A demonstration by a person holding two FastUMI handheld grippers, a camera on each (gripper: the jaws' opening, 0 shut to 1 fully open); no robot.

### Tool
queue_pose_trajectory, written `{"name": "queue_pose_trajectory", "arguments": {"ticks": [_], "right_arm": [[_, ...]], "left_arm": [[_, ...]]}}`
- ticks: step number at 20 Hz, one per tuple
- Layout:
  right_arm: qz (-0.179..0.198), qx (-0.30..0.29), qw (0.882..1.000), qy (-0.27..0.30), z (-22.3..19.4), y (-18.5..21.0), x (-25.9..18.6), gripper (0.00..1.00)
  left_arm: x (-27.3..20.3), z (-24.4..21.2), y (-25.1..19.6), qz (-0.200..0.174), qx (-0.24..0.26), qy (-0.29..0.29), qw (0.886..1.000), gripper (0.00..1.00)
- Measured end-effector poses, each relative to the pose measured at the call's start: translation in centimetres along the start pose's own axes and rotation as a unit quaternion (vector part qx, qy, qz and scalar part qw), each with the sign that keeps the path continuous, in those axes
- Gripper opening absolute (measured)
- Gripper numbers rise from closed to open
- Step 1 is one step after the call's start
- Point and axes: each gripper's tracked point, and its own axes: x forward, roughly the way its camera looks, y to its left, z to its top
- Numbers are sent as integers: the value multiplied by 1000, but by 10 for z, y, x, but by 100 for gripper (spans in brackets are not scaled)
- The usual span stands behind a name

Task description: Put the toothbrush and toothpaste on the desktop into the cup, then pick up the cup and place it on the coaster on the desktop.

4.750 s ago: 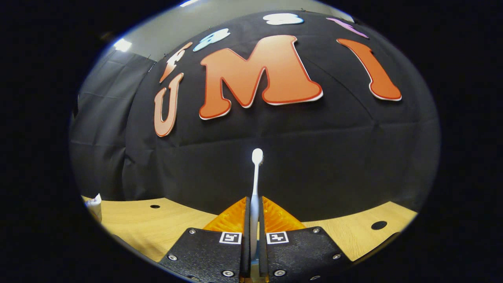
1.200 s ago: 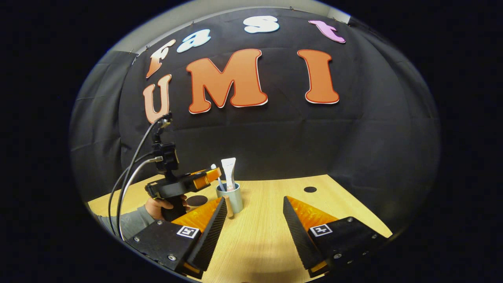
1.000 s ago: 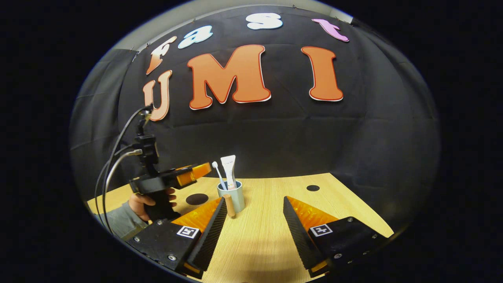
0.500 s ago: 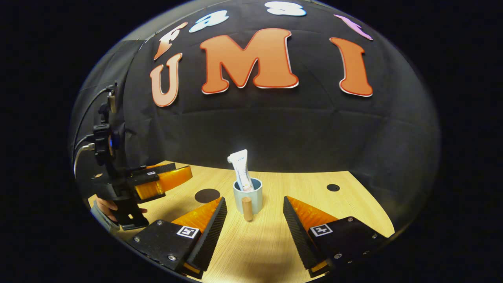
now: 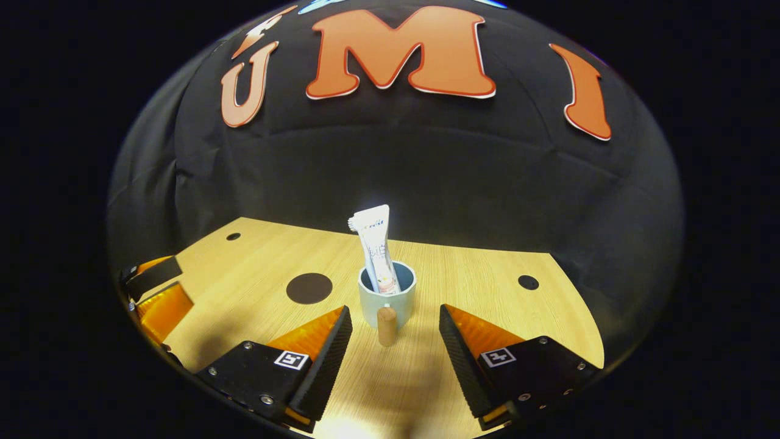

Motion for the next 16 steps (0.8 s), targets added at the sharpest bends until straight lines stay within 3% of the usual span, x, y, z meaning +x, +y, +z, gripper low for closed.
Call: {"name": "queue_pose_trajectory", "arguments": {"ticks": [7,16], "right_arm": [[-11,-4,998,54,-1,4,28,87],[-14,-37,986,159,-8,9,61,84]], "left_arm": [[-52,15,13,27,27,-31,999,98],[-82,-2,25,48,12,-19,999,99]]}}
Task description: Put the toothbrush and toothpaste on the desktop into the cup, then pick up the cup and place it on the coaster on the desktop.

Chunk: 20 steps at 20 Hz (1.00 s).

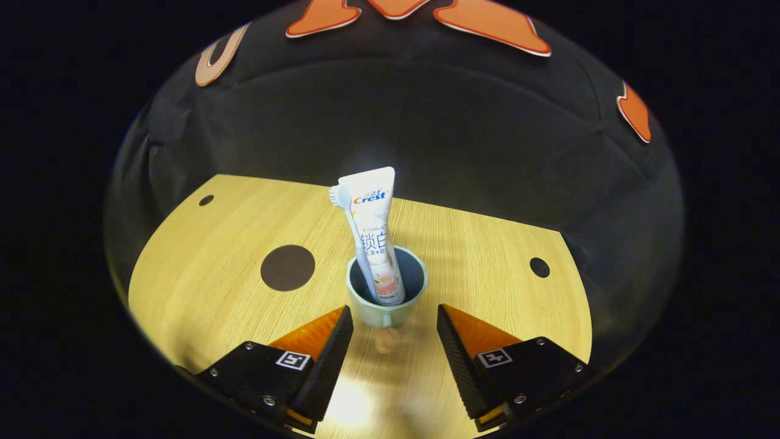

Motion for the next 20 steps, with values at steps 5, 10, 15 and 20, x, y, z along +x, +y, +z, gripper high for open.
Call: {"name": "queue_pose_trajectory", "arguments": {"ticks": [5,10,15,20], "right_arm": [[-6,-17,998,55,-11,4,22,78],[8,39,993,107,-28,12,37,61],[18,76,989,127,-34,15,34,27],[11,77,990,115,-32,15,35,22]], "left_arm": [[-11,-8,22,24,-18,7,1000,99],[-22,-10,36,29,-41,13,999,99],[-24,-11,44,34,-59,16,998,99],[-29,-14,49,36,-64,19,997,99]]}}
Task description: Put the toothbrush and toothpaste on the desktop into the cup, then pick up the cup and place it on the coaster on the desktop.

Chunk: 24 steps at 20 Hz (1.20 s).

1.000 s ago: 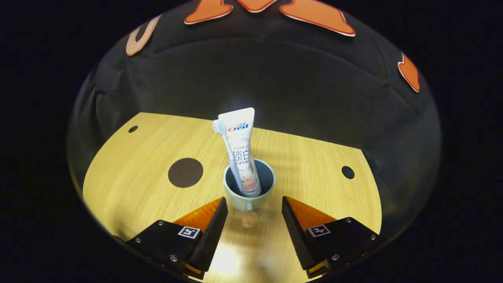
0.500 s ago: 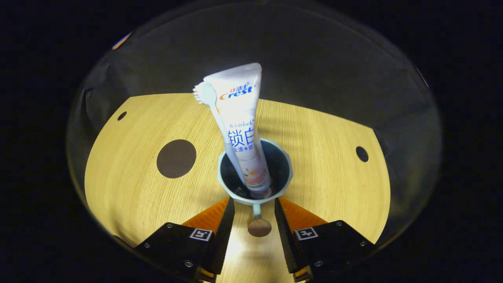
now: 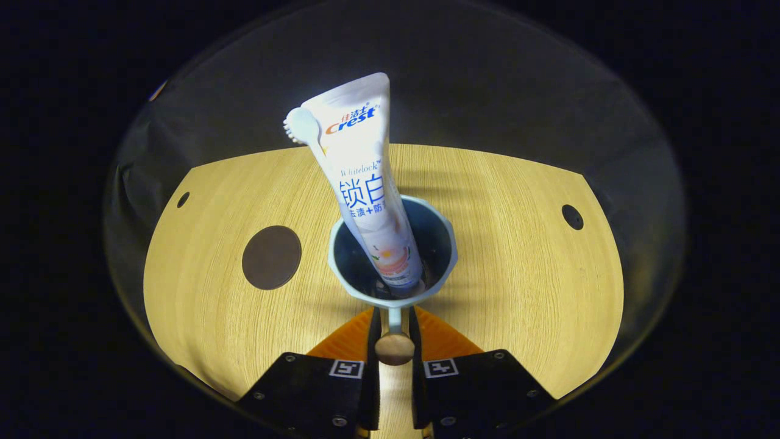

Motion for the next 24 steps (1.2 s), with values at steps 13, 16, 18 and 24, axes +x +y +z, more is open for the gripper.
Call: {"name": "queue_pose_trajectory", "arguments": {"ticks": [13,16,18,24], "right_arm": [[32,-23,999,-33,10,2,1,19],[41,-36,998,-33,11,2,1,19],[42,-52,997,-36,13,2,1,18],[58,-83,994,-46,21,2,-2,14]], "left_arm": [[1,-8,11,20,0,13,1000,99],[3,-15,12,22,-4,21,1000,99],[0,-18,12,23,-4,25,999,99],[-2,-22,18,29,-6,30,999,99]]}}
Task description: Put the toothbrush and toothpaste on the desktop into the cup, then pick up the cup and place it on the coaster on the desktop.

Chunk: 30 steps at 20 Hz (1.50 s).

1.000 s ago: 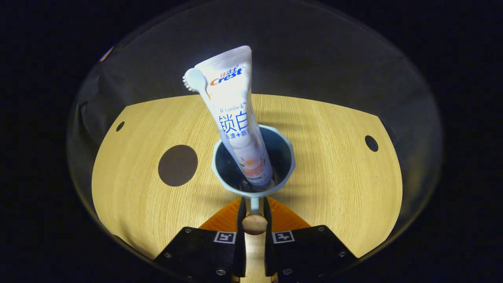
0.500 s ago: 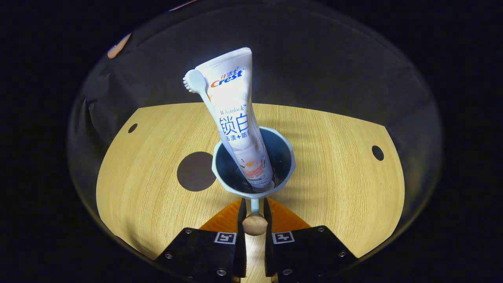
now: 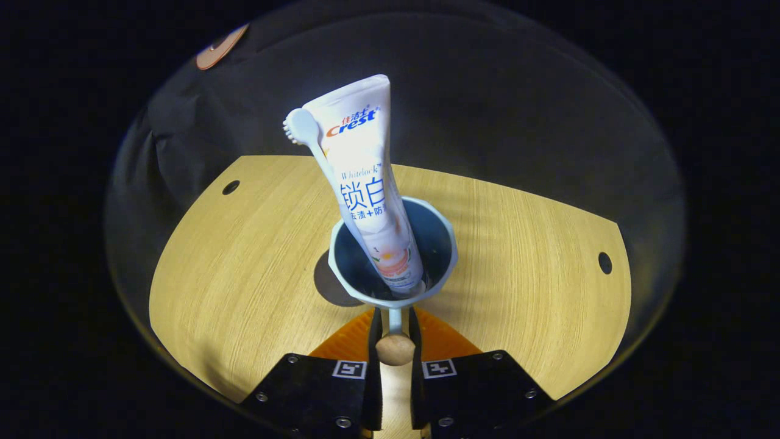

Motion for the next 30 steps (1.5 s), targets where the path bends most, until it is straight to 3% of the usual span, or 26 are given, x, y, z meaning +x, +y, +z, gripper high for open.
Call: {"name": "queue_pose_trajectory", "arguments": {"ticks": [1,16,17,18,21,22,23,30], "right_arm": [[2,-6,1000,-1,0,0,1,18],[16,-43,999,29,0,-1,-1,19],[20,-47,998,32,-1,-1,-1,27],[25,-47,998,26,-2,-1,-1,25],[28,-56,998,-6,3,-7,-3,40],[29,-59,998,-14,4,-8,-8,41],[33,-58,998,-21,4,-9,-17,54],[51,-49,989,-127,-2,-33,-80,71]], "left_arm": [[-1,-1,4,3,-1,1,1000,98],[-2,-1,21,30,-19,15,999,98],[-2,-1,21,30,-20,16,999,99],[-2,0,20,29,-19,17,999,99],[-2,0,20,28,-13,18,999,99],[-2,1,19,27,-11,17,999,99],[-2,2,18,25,-8,17,1000,98],[-2,10,13,18,16,0,1000,99]]}}
